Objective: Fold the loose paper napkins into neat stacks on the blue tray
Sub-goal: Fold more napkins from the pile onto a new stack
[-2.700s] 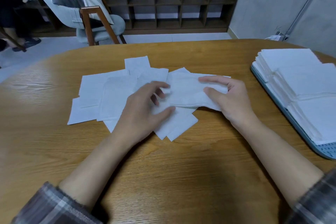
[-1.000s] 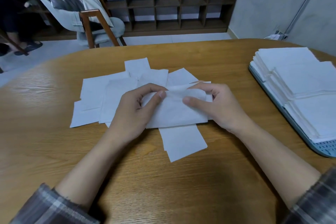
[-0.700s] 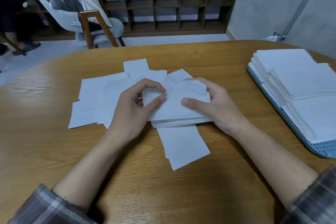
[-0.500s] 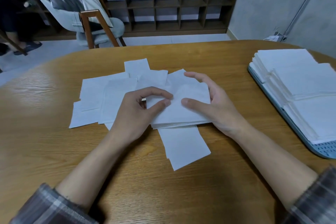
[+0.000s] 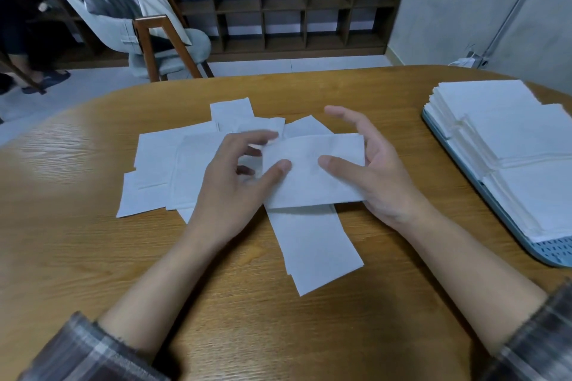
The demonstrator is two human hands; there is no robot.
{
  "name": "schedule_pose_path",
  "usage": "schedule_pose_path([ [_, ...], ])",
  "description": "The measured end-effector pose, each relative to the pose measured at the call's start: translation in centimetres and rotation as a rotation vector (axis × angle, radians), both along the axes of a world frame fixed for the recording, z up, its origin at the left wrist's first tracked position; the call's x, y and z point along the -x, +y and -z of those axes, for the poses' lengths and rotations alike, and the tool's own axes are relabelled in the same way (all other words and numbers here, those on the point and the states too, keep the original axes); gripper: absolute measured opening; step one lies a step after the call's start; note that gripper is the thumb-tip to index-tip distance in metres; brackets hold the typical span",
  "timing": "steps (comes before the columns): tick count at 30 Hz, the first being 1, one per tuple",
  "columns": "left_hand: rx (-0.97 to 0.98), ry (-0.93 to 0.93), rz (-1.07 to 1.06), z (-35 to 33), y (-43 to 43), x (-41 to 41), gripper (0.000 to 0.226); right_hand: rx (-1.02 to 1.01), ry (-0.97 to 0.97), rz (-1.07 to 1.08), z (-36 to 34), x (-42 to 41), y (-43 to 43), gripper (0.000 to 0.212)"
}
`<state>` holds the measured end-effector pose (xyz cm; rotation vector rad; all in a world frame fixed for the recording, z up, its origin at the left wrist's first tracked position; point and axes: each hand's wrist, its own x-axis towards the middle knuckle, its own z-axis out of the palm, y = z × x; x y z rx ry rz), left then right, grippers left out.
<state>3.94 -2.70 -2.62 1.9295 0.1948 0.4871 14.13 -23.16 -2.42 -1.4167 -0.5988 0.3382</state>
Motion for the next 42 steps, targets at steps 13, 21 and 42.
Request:
schedule_pose_path([
  [13, 0.109, -0.022, 0.103, -0.1, 0.1, 0.0, 0.057, 0.203, -0.163, -0.003, 0.3, -0.1, -0.1, 0.023],
  [21, -0.491, 0.113, 0.430, 1.0, 0.8, 0.1, 0.052, 0.281, -0.254, 0.417, 0.5, -2.1, -1.3, 0.034],
  [42, -0.497, -0.013, 0.398, 1.1, -0.1, 0.4, 0.005, 0.279, -0.237, 0.345, 0.3, -1.3, -1.1, 0.031],
])
